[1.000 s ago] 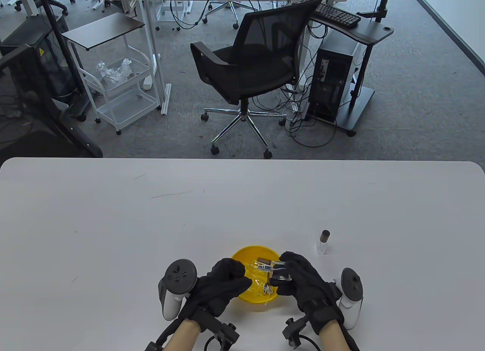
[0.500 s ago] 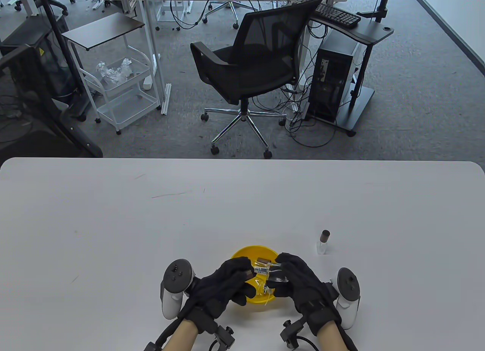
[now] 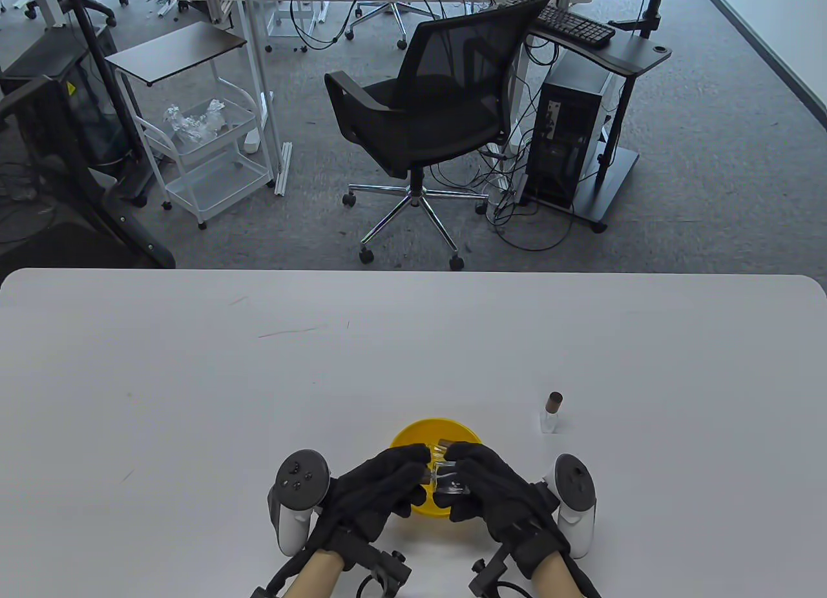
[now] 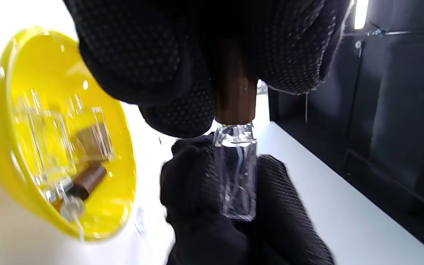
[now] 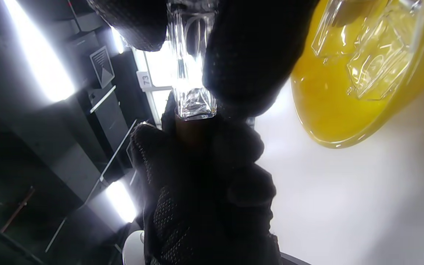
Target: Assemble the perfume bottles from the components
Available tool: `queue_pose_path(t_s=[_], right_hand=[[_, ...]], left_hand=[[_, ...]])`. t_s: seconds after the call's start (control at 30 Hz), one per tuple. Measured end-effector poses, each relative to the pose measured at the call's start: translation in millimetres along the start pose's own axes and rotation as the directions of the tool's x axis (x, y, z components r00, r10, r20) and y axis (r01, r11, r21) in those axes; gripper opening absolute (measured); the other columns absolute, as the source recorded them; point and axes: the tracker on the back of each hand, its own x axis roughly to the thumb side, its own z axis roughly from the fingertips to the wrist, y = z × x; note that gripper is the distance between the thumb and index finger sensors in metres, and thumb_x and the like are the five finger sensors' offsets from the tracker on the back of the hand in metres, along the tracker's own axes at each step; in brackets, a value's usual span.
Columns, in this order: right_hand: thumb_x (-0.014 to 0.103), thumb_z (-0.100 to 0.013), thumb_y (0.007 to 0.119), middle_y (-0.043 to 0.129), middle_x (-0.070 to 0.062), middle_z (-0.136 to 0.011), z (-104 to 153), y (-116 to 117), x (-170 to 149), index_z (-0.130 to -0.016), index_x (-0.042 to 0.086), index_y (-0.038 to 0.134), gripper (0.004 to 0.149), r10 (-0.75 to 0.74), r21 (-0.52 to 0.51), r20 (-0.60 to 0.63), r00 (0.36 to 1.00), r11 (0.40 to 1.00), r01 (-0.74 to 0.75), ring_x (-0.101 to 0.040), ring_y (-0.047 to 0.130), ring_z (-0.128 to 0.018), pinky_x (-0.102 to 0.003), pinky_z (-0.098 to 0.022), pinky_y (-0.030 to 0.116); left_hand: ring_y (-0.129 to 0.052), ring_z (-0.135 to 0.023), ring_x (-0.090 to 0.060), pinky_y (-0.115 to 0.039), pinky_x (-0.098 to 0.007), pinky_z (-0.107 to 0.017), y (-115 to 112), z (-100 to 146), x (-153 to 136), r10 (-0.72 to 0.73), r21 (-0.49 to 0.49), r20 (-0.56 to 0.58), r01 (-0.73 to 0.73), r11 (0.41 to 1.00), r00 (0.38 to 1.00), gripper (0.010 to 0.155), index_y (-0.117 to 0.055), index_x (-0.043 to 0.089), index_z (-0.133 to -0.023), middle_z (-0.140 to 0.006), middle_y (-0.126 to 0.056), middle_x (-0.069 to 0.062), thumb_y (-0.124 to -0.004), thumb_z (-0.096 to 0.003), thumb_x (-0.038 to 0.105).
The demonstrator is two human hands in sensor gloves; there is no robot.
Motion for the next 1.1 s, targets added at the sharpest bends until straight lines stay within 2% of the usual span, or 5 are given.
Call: queue_pose_path(t_s=[0.17, 0.27, 0.6, 0.8, 1.1], right_hand=[[0.027, -0.066, 0.066, 0.075, -0.026, -0.095, -1, 7, -1, -0.106, -0.001, 0.052, 0.051, 0.006, 0.007, 0.000, 1.000, 1.000, -0.006, -0.039, 0.094, -0.068, -0.031, -0.042, 0.090], [0.025, -0.066, 0.065, 0.072, -0.030, -0.097, -1, 11, -2, -0.107, -0.003, 0.050, 0.052, -0.008, 0.024, 0.001, 1.000, 1.000, 0.008, -0.042, 0.091, -0.072, -0.033, -0.044, 0.089], [0.024, -0.066, 0.063, 0.063, -0.037, -0.104, -2, 24, -1, -0.108, -0.007, 0.046, 0.055, 0.004, 0.146, 0.000, 1.000, 0.989, -0.004, -0.049, 0.085, -0.078, -0.039, -0.046, 0.088], [0.024, -0.066, 0.063, 0.060, -0.037, -0.106, -2, 30, 3, -0.109, -0.006, 0.044, 0.056, 0.120, 0.159, 0.028, 0.992, 0.980, -0.123, -0.048, 0.083, -0.080, -0.041, -0.047, 0.086], [0.025, -0.066, 0.062, 0.063, -0.035, -0.106, -1, 29, 2, -0.109, -0.005, 0.044, 0.056, 0.087, 0.166, 0.009, 0.996, 0.982, -0.087, -0.048, 0.084, -0.079, -0.042, -0.047, 0.086]], left_hand=[[-0.098, -0.065, -0.028, -0.091, -0.030, -0.044, -6, 1, 5, -0.053, 0.001, 0.027, 0.053, 0.999, 0.998, 0.061, -0.063, 0.013, -0.108, -0.097, -0.078, -0.020, -0.074, -0.0551, 0.039], [-0.087, -0.077, -0.036, -0.084, -0.037, -0.052, -12, 0, 5, -0.094, -0.108, 0.050, 0.099, 0.989, 0.994, 0.086, -0.040, 0.010, -0.115, -0.109, -0.055, -0.025, -0.078, -0.0505, 0.052], [-0.064, -0.093, -0.047, -0.073, -0.049, -0.062, -24, 2, 10, -0.430, -0.222, 0.108, 0.443, 0.869, 0.896, 0.126, -0.004, 0.009, -0.113, -0.114, -0.019, -0.029, -0.082, -0.0373, 0.071], [-0.067, -0.090, -0.047, -0.074, -0.050, -0.060, -26, 3, 7, -0.494, -0.200, 0.111, 0.506, 0.839, 0.863, 0.123, -0.005, 0.008, -0.114, -0.113, -0.025, -0.029, -0.078, -0.0403, 0.073], [-0.076, -0.076, -0.039, -0.077, -0.046, -0.055, -27, 5, 9, -0.523, -0.131, 0.134, 0.538, 0.833, 0.842, 0.109, -0.025, 0.012, -0.116, -0.104, -0.042, -0.030, -0.078, -0.0421, 0.072]])
